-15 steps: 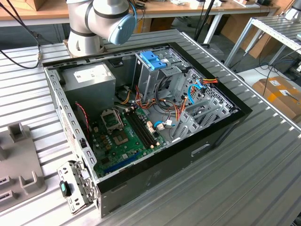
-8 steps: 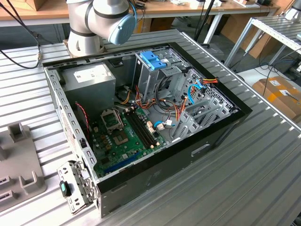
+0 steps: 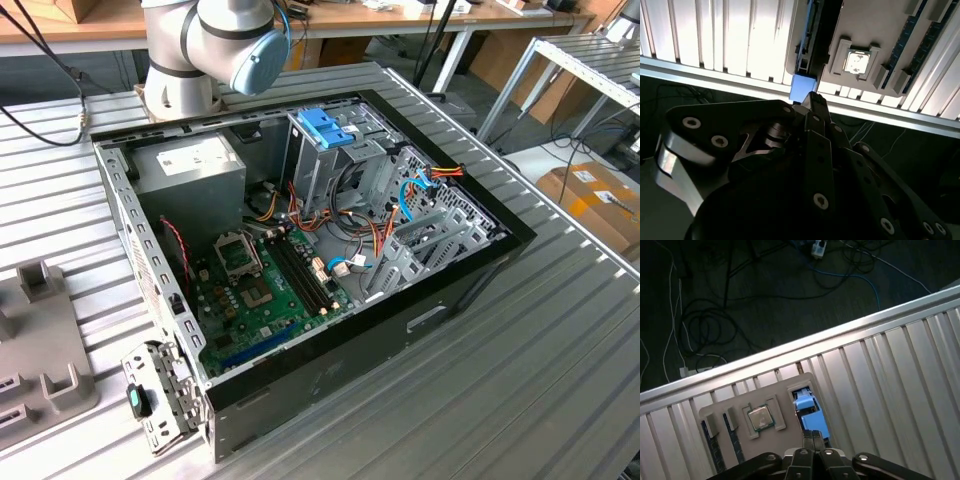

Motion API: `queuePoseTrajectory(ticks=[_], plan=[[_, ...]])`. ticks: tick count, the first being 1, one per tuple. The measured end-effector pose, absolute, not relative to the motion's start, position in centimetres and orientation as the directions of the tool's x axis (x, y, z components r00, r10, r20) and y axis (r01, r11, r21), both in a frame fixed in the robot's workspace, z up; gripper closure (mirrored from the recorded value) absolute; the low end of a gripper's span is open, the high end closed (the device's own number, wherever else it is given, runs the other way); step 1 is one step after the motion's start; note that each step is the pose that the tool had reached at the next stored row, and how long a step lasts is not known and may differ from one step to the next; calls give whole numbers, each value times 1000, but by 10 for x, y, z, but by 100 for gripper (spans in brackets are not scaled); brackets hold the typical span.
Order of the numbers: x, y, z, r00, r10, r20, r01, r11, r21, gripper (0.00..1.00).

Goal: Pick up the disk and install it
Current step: 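Pick up the disk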

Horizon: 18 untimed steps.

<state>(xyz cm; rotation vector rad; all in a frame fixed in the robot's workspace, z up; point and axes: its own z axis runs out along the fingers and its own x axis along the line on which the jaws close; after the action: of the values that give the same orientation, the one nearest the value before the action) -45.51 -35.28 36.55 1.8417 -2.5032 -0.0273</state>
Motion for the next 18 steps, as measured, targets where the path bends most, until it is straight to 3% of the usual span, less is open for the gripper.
queuePoseTrajectory(ticks=[18], plan=[[-455,-353,365,-261,-965,17,-965,262,34,89]])
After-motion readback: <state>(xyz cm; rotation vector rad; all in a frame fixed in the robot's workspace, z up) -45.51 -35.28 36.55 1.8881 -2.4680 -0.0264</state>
